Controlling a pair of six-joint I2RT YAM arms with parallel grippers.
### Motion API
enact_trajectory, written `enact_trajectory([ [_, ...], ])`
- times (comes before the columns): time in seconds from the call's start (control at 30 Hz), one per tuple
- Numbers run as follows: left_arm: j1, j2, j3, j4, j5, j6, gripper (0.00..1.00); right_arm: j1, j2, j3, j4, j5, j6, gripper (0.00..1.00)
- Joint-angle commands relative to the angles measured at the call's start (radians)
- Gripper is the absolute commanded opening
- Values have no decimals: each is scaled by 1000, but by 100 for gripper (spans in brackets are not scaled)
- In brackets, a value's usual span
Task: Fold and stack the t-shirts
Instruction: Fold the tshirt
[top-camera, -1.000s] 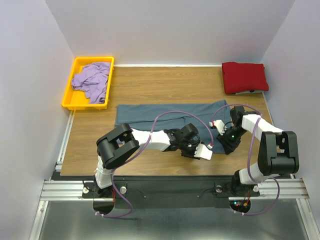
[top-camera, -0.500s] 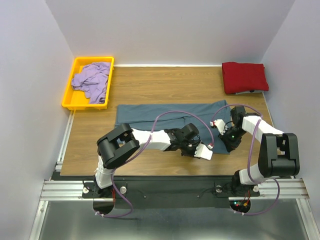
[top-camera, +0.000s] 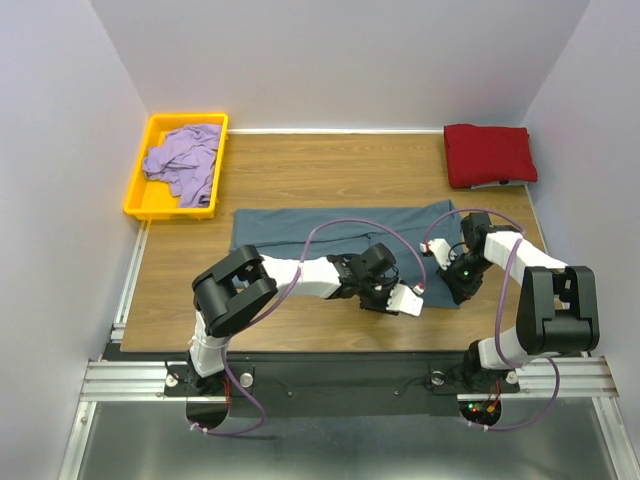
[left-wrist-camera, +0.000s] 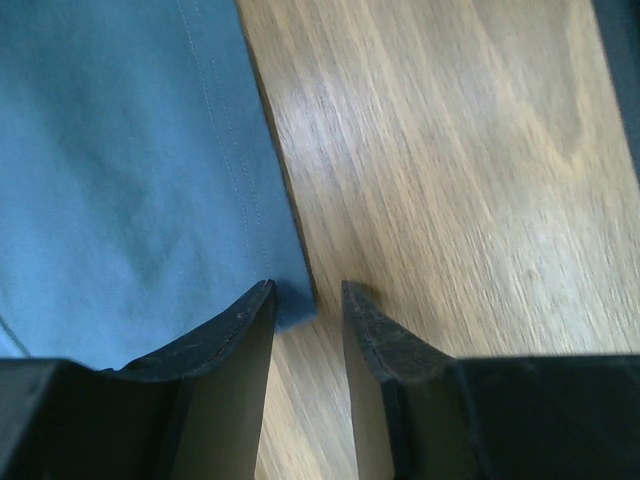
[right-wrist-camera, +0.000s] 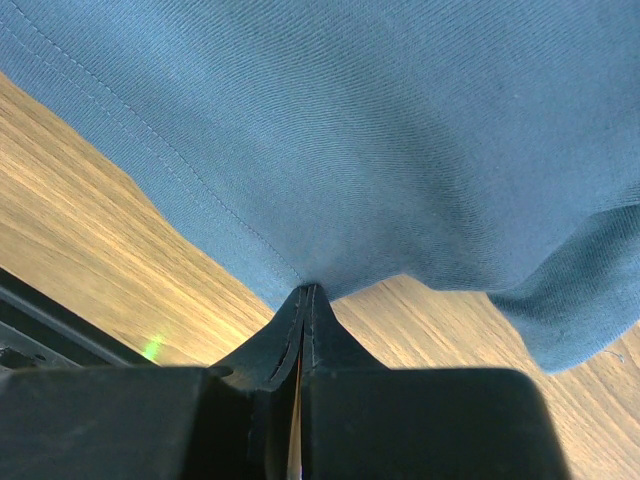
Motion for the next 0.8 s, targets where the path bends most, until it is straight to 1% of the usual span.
enact_trajectory([
  [0.0,3,45,64,-36,21,20,43,8,49,-49,29,19,-5,1],
  [0.13,7,101,104,-90,23,24,37,10,49,-45,30,22,-4,1],
  [0.23,13,123,125,-131,29,29,27,10,42,-43,27,19,-4,1],
  [0.27,12,123,126,-144,29,29,17,10,39,-42,29,18,-4,1],
  [0.33,18,112,122,-150,38,29,8,8,26,-36,25,15,2,1],
  [0.37,23,108,126,-159,41,29,1,10,22,-23,22,10,12,1],
  [0.4,26,89,127,-161,43,29,0,8,13,-16,18,2,16,1],
  [0.6,64,10,167,-170,81,-12,0,10,-24,85,-10,-30,47,1],
  [0.77,112,16,259,-200,119,-34,0,8,-27,170,-28,-57,62,1],
])
